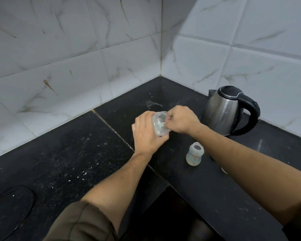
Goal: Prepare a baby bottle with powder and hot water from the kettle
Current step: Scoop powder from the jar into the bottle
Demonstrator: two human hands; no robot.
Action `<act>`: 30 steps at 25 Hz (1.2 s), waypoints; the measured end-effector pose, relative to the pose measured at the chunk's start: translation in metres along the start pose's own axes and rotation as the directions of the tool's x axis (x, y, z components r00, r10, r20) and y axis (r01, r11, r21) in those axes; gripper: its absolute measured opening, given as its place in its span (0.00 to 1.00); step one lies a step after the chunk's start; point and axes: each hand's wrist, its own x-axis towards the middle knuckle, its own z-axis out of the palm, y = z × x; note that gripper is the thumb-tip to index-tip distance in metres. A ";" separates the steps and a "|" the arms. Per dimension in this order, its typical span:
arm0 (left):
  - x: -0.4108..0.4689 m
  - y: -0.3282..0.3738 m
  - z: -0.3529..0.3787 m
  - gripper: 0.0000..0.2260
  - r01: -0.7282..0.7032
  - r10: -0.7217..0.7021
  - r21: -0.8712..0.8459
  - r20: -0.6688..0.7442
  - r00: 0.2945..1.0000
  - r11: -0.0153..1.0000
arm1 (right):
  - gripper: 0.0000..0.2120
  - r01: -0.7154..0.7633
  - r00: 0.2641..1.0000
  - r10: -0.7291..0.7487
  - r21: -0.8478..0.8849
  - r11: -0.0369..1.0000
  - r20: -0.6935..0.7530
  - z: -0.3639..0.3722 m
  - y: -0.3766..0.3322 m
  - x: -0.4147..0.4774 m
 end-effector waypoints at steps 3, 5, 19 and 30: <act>0.002 -0.007 0.001 0.32 0.047 -0.048 -0.056 -0.017 0.999 0.997 | 0.05 0.201 0.974 -0.210 -0.104 0.974 -0.085 -0.006 0.002 -0.005; 0.003 -0.003 0.002 0.33 0.046 -0.049 -0.097 -0.030 0.998 0.994 | 0.11 0.278 0.951 -0.303 -0.258 0.925 -0.060 -0.002 0.004 -0.009; -0.001 0.010 0.004 0.33 0.039 -0.038 -0.079 0.015 0.999 0.996 | 0.07 0.009 0.997 0.005 0.171 0.985 -0.081 -0.002 0.015 -0.003; -0.004 0.018 0.003 0.32 0.027 -0.023 -0.109 0.039 0.999 0.994 | 0.07 -0.055 0.994 0.038 0.175 0.983 0.102 -0.005 0.019 -0.004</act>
